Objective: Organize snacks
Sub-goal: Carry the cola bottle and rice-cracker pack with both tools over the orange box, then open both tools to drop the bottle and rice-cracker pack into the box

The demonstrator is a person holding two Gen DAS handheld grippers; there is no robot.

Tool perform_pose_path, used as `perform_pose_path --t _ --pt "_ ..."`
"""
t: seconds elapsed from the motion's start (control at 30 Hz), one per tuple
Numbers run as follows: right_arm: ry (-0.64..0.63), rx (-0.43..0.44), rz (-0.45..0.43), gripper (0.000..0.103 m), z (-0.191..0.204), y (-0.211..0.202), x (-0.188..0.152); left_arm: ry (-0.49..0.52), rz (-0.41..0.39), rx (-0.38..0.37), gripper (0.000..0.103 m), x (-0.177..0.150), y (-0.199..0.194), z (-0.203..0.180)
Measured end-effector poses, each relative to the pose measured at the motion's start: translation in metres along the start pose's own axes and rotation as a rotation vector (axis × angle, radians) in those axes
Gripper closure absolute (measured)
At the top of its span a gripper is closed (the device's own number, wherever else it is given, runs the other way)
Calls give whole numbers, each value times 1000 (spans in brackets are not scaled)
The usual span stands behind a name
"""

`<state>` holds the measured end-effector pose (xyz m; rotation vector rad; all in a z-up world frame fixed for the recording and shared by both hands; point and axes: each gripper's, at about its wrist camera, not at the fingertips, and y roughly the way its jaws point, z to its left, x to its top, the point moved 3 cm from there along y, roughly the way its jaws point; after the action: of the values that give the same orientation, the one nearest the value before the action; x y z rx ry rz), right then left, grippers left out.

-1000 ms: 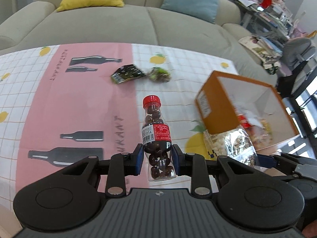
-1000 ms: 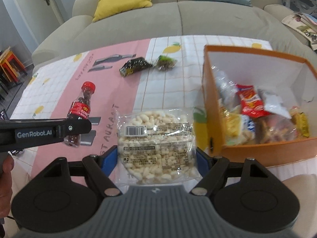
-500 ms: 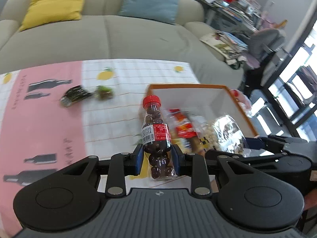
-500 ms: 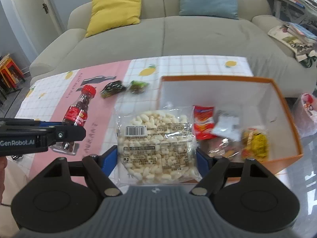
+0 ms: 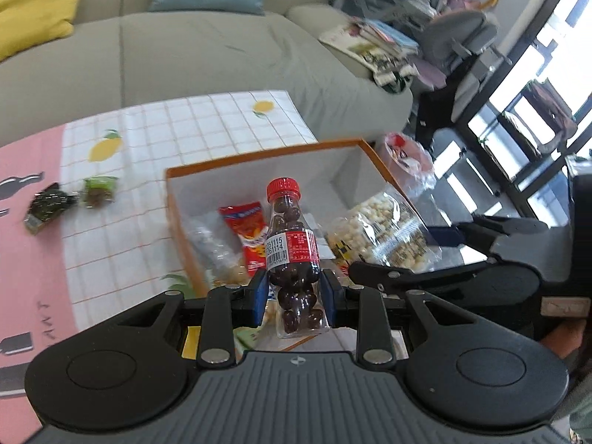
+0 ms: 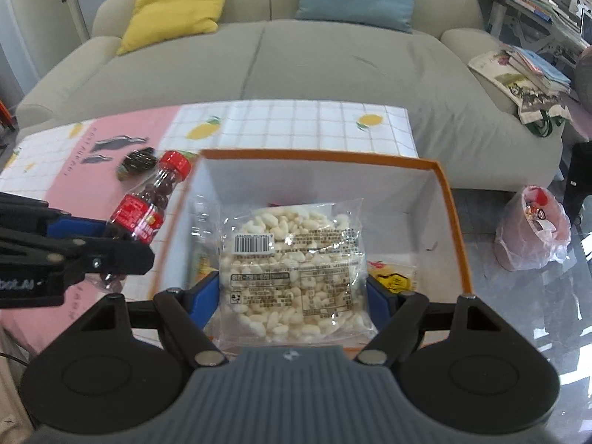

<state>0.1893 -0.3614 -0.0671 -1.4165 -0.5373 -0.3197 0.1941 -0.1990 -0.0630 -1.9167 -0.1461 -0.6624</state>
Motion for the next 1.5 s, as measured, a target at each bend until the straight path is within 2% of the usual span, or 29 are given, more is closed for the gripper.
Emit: perform_pose_path --t 0.23,0.53,0.7,1.03,1.33,1.43,1.5 --pt "12 -23 59 26 -33 36 3 37 103 -8 70 11 45 -11" --pt "-22 -49 130 26 -51 74 2 82 197 52 70 14 94 -14" --pt "-74 -72 155 26 -53 93 2 110 228 76 70 18 111 -17" --pt "-91 -79 210 25 -60 124 7 146 272 144 70 23 139 -10" --pt "-72 -93 241 21 -63 132 10 162 294 157 69 21 142 -6" --pt "-62 -93 261 21 -63 131 11 169 286 167 63 23 139 -8" --pt "-55 -100 267 21 -63 129 12 163 275 170 53 26 133 -7"
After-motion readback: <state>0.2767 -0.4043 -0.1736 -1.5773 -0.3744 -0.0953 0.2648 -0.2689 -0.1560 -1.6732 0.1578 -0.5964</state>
